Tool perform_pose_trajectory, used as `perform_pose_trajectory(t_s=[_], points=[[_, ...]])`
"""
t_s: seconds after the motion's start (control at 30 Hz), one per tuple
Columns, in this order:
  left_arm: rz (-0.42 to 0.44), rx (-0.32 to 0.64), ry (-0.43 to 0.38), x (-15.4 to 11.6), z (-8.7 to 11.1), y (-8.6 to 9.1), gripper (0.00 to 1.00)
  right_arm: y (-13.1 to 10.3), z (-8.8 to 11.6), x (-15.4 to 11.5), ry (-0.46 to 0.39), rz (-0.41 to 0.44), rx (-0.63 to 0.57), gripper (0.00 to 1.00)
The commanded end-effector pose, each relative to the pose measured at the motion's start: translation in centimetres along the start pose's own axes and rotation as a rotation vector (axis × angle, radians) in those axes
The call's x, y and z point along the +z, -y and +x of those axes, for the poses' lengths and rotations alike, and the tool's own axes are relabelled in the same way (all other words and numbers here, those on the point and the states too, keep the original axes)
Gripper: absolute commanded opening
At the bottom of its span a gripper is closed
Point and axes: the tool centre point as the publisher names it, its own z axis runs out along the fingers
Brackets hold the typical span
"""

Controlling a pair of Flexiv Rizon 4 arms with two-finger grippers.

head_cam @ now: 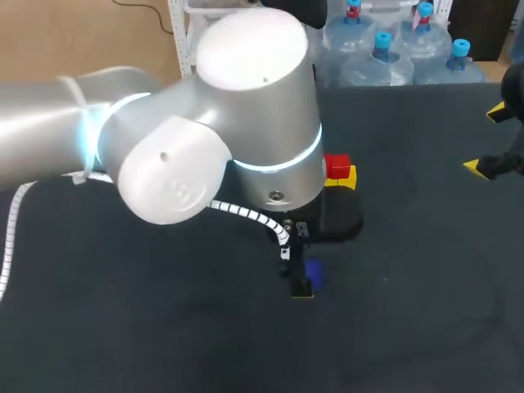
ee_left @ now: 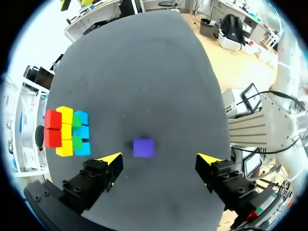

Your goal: Place the blue cubes, place green cubes on the blue cubes, place the yellow cubes on the green cubes, then place the red cubes on the yellow cubes, and place purple cube on the red cubes.

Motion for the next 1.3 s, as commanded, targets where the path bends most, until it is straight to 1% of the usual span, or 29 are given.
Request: perform_pose_trajectory(t_s=[0.03,0.17,0.27,0.43,0.57,0.87,0.9,0.97,1.0,1.07,1.1,1.13,1.17,1.2,1.23,1.3], points=[[0.018,0.008,-0.013,1.7,-0.7,-1.2,1.0,-0.2,0.1,0.1,0.002,0.011,0.002,1.0],[0.029,0.008,-0.011,2.8,-0.9,-1.7,1.0,-0.2,0.1,0.1,0.002,0.011,0.002,1.0],[0.037,0.036,-0.032,3.9,-0.6,-1.5,1.0,-0.2,0.1,0.1,0.002,0.011,0.002,1.0],[0.05,0.036,-0.039,5.2,0.1,-1.6,1.0,-0.2,0.1,0.1,0.002,0.011,0.002,1.0],[0.049,0.047,-0.052,5.3,0.1,-1.7,1.0,-0.2,0.1,0.1,0.002,0.011,0.002,1.0],[0.051,0.051,-0.054,5.8,0.0,-2.0,1.0,-0.2,0.1,0.1,0.002,0.011,0.002,1.0],[0.052,0.049,-0.053,5.9,0.0,-2.0,0.96,-0.2,0.1,0.1,0.002,0.011,0.002,1.0],[0.057,0.04,-0.055,6.0,0.0,-2.0,0.67,-0.2,0.1,0.1,0.002,0.011,0.002,1.0],[0.065,0.036,-0.057,6.2,0.1,-2.0,0.71,-0.2,0.1,0.1,0.002,0.011,0.002,1.0],[0.077,0.031,-0.055,6.3,0.1,-2.0,0.94,-0.2,0.1,0.1,0.002,0.011,0.002,1.0],[0.079,0.03,-0.054,6.3,0.1,-2.0,0.93,-0.2,0.1,0.1,0.002,0.011,0.002,1.0],[0.08,0.03,-0.054,6.3,0.1,-2.0,0.88,-0.2,0.1,0.1,0.002,0.011,0.002,1.0],[0.081,0.029,-0.054,6.3,0.1,-2.0,0.8,-0.2,0.1,0.1,0.002,0.011,0.002,1.0],[0.082,0.028,-0.053,6.3,0.0,-2.0,0.67,-0.2,0.1,0.1,0.002,0.011,0.002,1.0],[0.082,0.027,-0.052,6.3,0.0,-2.0,0.45,-0.2,0.1,0.1,0.002,0.011,0.002,1.0],[0.081,0.024,-0.052,6.3,0.0,-2.0,0.24,-0.2,0.1,0.1,0.002,0.011,0.002,1.0]])
